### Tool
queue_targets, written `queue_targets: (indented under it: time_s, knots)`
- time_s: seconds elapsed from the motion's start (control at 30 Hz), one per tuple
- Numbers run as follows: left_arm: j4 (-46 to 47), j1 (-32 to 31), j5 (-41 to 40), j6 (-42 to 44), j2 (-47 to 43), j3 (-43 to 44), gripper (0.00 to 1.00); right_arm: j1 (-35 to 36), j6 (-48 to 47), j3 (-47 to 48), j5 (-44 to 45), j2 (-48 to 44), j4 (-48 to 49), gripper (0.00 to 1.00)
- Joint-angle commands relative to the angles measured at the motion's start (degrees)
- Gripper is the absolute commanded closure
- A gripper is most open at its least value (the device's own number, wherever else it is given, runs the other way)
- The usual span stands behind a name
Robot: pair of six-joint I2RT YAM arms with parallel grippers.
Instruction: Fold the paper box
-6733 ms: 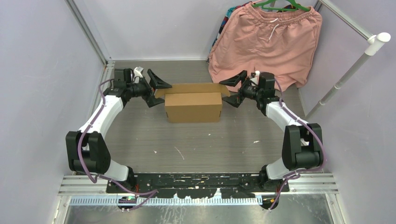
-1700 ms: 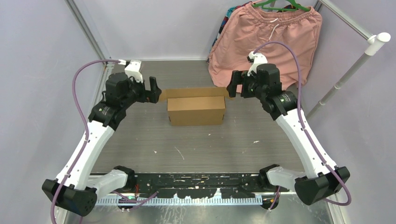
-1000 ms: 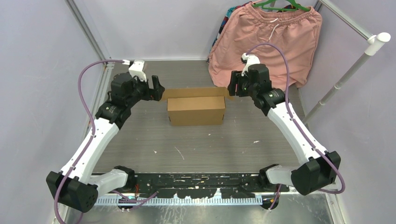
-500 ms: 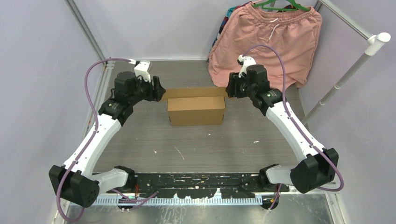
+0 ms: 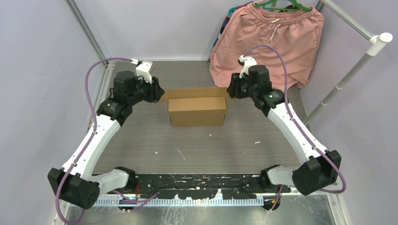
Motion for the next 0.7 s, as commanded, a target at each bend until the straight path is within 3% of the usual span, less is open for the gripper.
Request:
queue_targets:
  time_s: [0.0,0.13,0.43,0.67]
  knots:
    - [-0.6,0.0,1.4,1.6,-0.1,2.6,0.6,-0.2,-0.8,0.5,-1.0,-2.4,2.6,0.55]
    - [-0.3,0.1,1.8,1.6,0.0,2.2,0.62,-0.2,-0.7,0.4,-1.4,-2.5,2.6,0.56]
    - [-0.9,0.1,3.2,1.8,2.3,2.5,0.77,-0.2,-0.8,0.5,-1.8,-2.2,2.1,0.56]
    - [-1.4,0.1,3.4,2.0,2.9,3.1,0.71,-0.2,-0.8,0.5,-2.0,-2.1,1.8,0.56]
